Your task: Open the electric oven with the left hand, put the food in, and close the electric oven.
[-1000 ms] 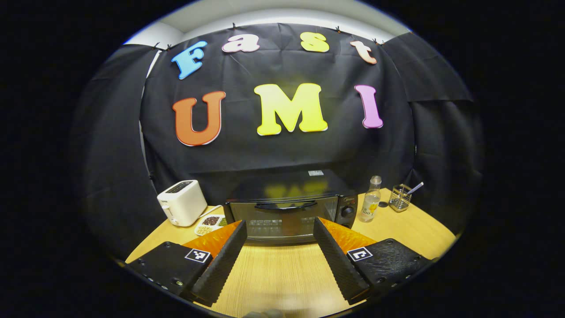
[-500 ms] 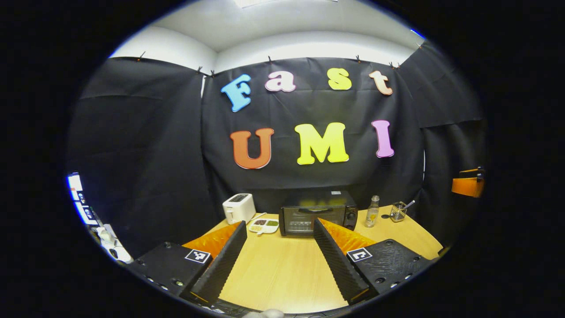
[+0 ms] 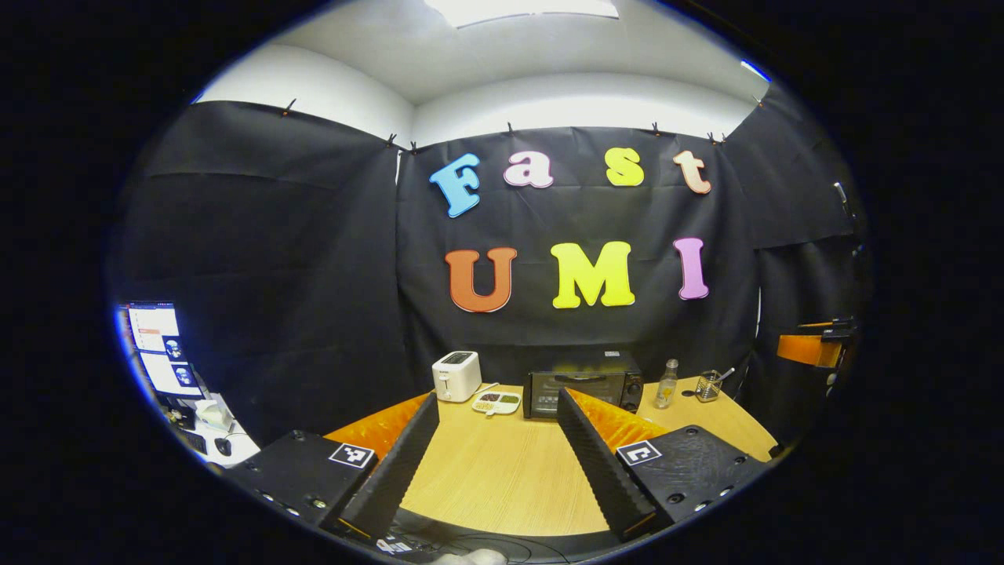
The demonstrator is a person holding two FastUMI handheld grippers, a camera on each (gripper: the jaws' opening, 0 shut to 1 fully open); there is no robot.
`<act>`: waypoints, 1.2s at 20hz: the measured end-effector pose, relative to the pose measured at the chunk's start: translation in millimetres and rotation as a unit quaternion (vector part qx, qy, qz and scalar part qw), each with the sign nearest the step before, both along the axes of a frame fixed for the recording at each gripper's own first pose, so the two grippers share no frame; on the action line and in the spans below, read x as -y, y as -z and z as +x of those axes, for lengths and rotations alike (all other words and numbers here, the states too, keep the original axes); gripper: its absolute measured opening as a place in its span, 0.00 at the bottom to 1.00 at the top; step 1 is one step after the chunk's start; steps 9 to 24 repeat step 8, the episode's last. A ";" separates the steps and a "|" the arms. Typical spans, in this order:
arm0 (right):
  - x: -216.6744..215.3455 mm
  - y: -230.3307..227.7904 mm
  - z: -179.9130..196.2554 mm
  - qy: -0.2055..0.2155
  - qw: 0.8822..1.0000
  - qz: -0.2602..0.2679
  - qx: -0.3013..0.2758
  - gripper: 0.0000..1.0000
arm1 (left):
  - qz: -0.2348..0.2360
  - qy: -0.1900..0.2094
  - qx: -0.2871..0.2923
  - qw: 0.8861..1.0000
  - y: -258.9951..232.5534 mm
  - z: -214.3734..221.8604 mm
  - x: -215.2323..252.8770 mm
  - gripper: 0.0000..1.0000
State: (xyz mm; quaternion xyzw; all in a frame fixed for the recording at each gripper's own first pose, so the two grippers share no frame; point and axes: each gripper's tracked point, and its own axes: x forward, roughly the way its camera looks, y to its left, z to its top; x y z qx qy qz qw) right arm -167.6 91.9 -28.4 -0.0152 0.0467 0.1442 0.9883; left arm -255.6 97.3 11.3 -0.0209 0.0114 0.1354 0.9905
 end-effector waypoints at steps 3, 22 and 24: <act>-18.7 -4.3 -11.0 -0.002 1.000 -0.008 0.002 0.98 | -0.004 0.008 0.004 1.000 -3.8 -5.4 -3.3 0.96; -40.2 -14.6 -22.3 0.005 1.000 0.003 0.013 0.96 | -0.004 0.028 0.007 1.000 -8.6 -13.0 -10.0 0.96; -40.2 -14.6 -22.3 0.005 1.000 0.003 0.013 0.96 | -0.004 0.028 0.007 1.000 -8.6 -13.0 -10.0 0.96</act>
